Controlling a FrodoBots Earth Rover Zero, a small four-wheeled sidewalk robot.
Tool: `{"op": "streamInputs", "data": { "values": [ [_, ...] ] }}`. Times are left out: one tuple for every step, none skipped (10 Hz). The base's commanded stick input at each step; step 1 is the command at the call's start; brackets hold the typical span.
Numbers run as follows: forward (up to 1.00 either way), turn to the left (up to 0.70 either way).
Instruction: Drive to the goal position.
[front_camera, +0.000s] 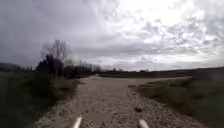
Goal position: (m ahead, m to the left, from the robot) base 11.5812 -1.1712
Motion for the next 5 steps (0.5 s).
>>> {"op": "streamInputs", "data": {
  "values": [
    [0.50,0.00],
    [0.50,0.00],
    [0.50,0.00],
    [0.50,0.00],
    [0.50,0.00]
  ]
}}
